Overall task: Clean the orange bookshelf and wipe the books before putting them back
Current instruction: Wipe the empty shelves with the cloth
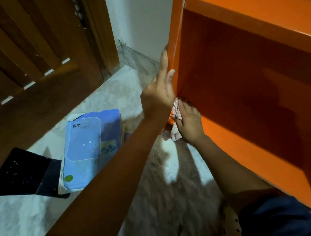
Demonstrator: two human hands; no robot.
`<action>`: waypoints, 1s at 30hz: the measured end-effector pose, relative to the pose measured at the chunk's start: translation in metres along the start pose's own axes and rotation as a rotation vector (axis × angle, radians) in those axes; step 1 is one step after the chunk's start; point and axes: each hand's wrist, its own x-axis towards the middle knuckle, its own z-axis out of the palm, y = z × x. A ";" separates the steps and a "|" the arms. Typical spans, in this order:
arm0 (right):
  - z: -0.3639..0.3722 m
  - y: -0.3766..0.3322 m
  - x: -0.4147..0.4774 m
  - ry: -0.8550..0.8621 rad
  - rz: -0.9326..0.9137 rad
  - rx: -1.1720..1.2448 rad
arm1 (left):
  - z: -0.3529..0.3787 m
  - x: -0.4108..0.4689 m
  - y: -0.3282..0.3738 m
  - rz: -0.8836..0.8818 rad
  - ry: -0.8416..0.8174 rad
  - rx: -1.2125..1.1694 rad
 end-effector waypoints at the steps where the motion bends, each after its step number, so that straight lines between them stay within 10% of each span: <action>1: 0.001 0.000 -0.001 0.005 -0.013 0.023 | 0.000 0.001 0.000 0.003 0.001 -0.010; 17: -0.007 -0.012 -0.034 0.022 -0.167 0.490 | -0.011 0.004 0.008 -0.119 -0.207 0.110; 30: -0.026 -0.008 -0.018 0.449 0.448 0.963 | -0.016 0.006 0.005 -0.130 -0.299 0.049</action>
